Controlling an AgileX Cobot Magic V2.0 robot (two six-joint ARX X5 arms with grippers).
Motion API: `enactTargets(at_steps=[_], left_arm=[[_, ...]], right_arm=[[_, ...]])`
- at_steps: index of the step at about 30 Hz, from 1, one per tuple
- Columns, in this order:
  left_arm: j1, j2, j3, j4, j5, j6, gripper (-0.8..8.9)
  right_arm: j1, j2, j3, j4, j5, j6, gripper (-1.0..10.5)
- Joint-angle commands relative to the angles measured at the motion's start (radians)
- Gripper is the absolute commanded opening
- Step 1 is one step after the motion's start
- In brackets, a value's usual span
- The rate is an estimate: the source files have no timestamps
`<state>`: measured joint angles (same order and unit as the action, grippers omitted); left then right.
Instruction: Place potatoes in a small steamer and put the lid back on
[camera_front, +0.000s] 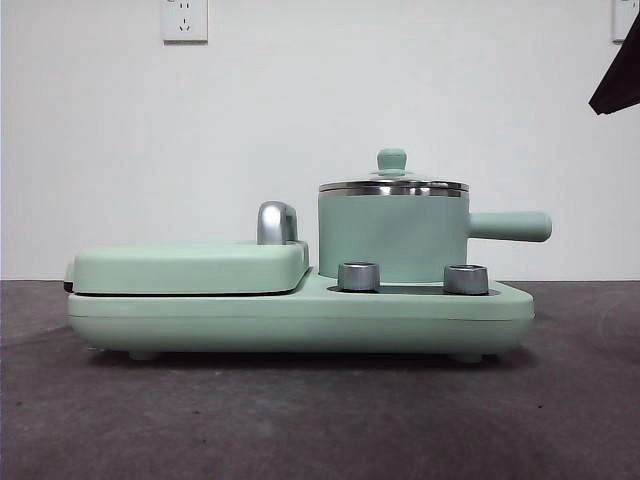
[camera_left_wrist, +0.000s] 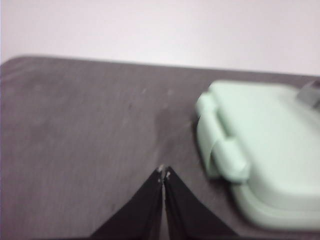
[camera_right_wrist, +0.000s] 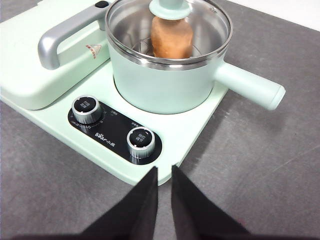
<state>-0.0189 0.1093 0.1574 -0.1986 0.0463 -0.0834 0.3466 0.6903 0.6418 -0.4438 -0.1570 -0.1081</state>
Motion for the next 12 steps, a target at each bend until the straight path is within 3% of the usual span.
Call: enactTargets(at_steps=[1,12], left_arm=[[0.008,-0.061,-0.076,0.014,-0.002,-0.011,0.06],[0.004,-0.106,-0.143,0.012,-0.002,-0.023,0.06]], right_arm=[[0.005,0.005,0.002,0.01,0.0,-0.004,0.4],[0.005,0.005,0.002,0.019,0.0,-0.004,0.4]])
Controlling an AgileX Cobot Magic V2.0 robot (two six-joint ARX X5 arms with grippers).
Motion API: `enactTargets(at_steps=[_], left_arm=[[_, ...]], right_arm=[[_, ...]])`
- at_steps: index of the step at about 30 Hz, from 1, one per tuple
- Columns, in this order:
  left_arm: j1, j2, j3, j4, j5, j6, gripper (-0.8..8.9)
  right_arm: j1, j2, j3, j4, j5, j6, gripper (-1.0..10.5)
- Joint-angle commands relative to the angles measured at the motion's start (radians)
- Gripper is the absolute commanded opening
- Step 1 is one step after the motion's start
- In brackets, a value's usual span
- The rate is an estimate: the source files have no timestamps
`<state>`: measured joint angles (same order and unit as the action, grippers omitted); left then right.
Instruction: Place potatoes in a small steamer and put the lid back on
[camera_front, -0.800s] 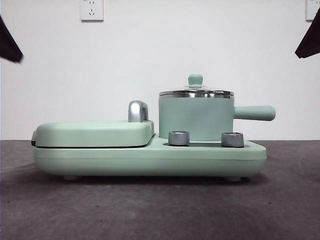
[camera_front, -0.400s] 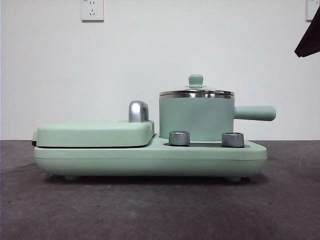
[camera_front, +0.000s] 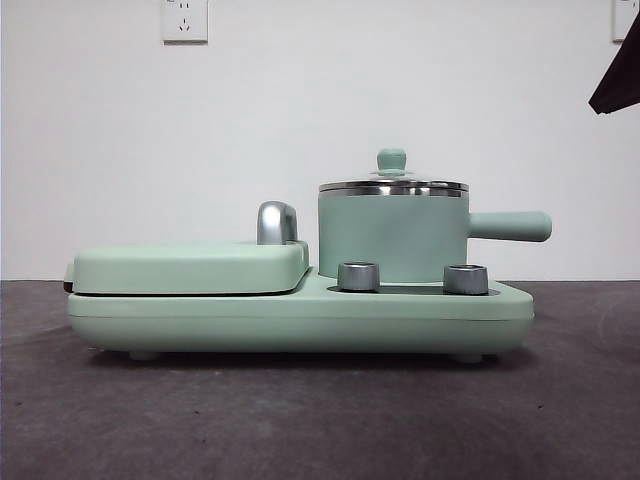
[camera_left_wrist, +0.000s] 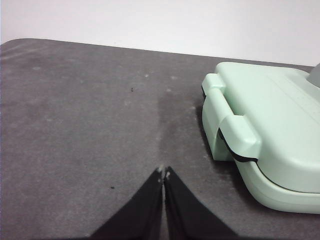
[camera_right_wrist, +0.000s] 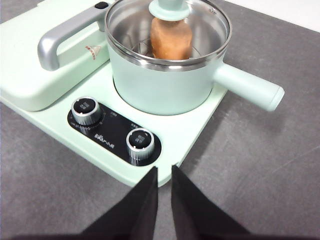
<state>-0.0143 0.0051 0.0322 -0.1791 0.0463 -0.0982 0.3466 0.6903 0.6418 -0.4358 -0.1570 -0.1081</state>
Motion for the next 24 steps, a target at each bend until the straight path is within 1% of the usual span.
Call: enactTargets(at_steps=[1,9,11,12,14,16,19,20,22,24], left_arm=[[-0.001,-0.002,-0.018,-0.008,-0.002,-0.008,0.06],[-0.001,-0.002,-0.018,-0.008,-0.002,-0.008,0.06],[-0.001,-0.002,-0.018,-0.008,-0.002,-0.008,0.06],[-0.001,-0.002,-0.018,-0.008,-0.002,-0.008,0.06],[-0.001,-0.002,-0.018,-0.008,-0.002,-0.008,0.06],[-0.001,-0.002,-0.018,-0.008,-0.002,-0.008,0.06],[-0.001,-0.002,-0.018,-0.008,-0.002,-0.008,0.06],[-0.001,-0.002,-0.018,-0.008,-0.002,-0.008,0.06],[-0.001,-0.002,-0.018,-0.008,-0.002,-0.008,0.06],[-0.001,-0.002,-0.018,-0.007,-0.002,-0.008,0.06]], right_arm=[[0.005,0.005,0.002,0.011,0.0,-0.004,0.4],[0.005,0.005,0.002,0.029,0.001,-0.01,0.4],[0.003,0.004,0.002,0.018,0.042,-0.084,0.4],[-0.002,-0.005,-0.004,0.017,0.069,-0.101,0.4],[-0.026,-0.042,-0.039,0.03,0.079,-0.074,0.4],[-0.062,-0.096,-0.126,0.121,0.082,-0.045,0.4],[-0.122,-0.212,-0.302,0.295,0.086,-0.041,0.4],[-0.142,-0.263,-0.363,0.345,0.089,-0.029,0.4],[-0.174,-0.369,-0.459,0.399,0.111,0.009,0.4],[-0.199,-0.468,-0.528,0.406,0.142,0.041,0.4]])
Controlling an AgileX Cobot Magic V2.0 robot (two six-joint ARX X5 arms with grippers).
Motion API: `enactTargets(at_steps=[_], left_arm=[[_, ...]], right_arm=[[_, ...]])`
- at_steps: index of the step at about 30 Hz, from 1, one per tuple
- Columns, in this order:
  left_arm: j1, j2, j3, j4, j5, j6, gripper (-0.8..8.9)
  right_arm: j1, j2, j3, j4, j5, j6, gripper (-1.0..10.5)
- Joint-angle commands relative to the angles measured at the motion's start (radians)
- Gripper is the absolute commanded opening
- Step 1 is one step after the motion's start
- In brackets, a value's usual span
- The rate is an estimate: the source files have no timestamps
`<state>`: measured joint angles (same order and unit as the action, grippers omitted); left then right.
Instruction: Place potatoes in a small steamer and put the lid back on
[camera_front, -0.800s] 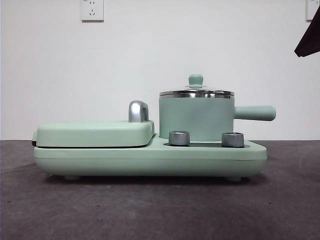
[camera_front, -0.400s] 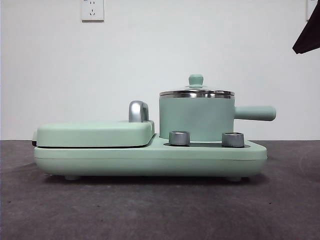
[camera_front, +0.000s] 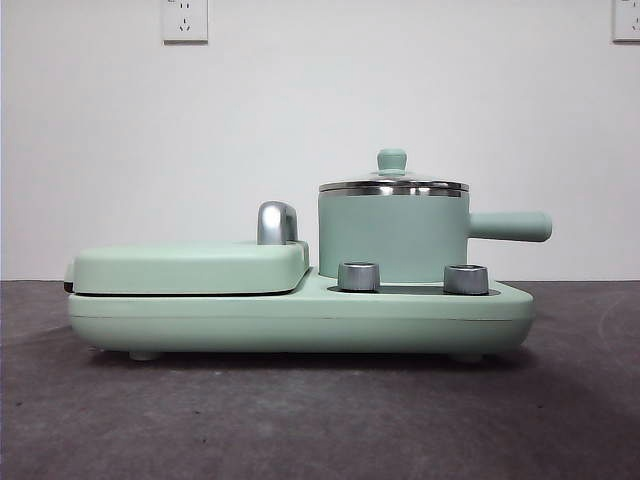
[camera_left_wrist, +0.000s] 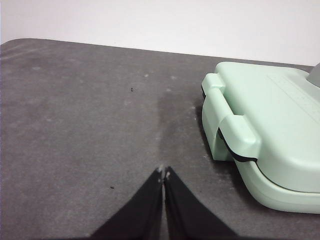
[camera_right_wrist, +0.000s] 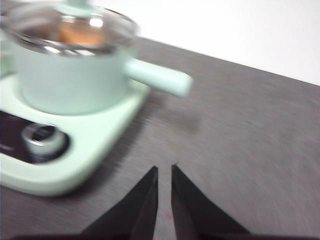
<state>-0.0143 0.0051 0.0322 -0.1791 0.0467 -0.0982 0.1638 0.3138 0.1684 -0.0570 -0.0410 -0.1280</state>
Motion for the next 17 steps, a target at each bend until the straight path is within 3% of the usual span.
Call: enactTargets(at_steps=[1,7,17], left_arm=[[-0.001,-0.002,-0.018,-0.008,-0.002,-0.008,0.06],[-0.001,-0.002,-0.018,-0.008,-0.002,-0.008,0.06],[-0.001,-0.002,-0.018,-0.008,-0.002,-0.008,0.06]], right_arm=[[-0.03,-0.142,-0.086,0.027,0.043,0.07,0.4],[-0.057,-0.316,-0.156,-0.072,0.043,0.101,0.4],[-0.058,-0.31,-0.156,-0.057,0.042,0.114,0.4]])
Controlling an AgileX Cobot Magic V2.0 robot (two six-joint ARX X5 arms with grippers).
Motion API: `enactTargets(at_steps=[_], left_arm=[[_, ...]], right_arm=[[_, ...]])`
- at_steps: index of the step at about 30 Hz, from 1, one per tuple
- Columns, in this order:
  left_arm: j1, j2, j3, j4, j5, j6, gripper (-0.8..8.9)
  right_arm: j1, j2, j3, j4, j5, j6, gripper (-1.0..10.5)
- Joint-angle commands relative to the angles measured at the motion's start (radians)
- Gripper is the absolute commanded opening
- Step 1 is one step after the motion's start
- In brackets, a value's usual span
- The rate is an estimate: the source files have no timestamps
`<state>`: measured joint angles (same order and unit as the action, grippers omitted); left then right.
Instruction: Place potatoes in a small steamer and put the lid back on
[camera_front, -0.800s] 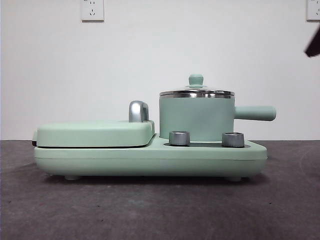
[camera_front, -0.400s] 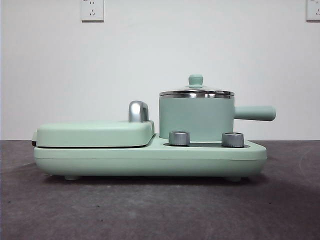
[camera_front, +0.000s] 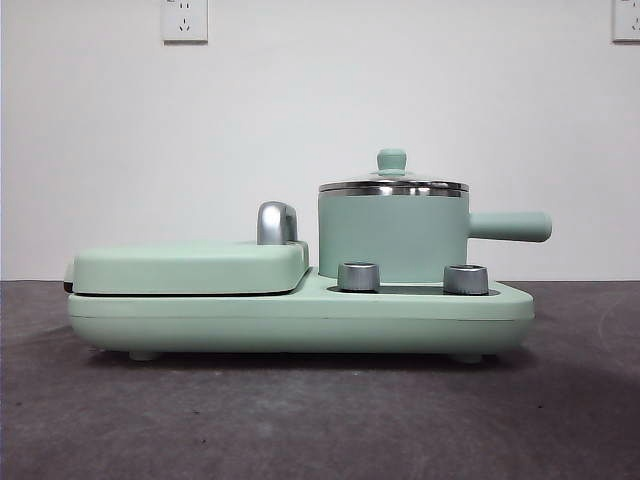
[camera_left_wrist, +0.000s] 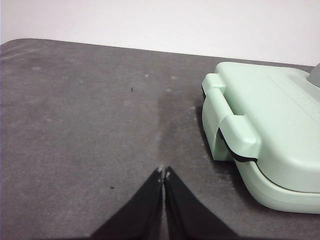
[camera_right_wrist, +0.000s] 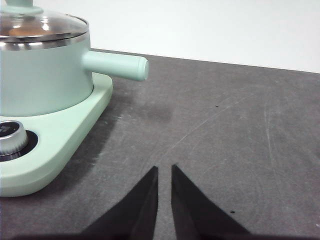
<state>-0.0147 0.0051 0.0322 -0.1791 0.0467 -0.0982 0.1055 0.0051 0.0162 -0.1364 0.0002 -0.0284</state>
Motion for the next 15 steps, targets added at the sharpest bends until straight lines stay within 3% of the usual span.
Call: enactTargets(at_steps=[1,15], left_arm=[[0.0,-0.002,-0.018,-0.008,-0.002,-0.008,0.06],[0.0,-0.002,-0.018,-0.008,-0.002,-0.008,0.06]], right_arm=[[0.001,-0.002,-0.004,0.028,0.0,0.015,0.4],[0.001,-0.002,-0.004,0.039,0.001,0.015,0.4]])
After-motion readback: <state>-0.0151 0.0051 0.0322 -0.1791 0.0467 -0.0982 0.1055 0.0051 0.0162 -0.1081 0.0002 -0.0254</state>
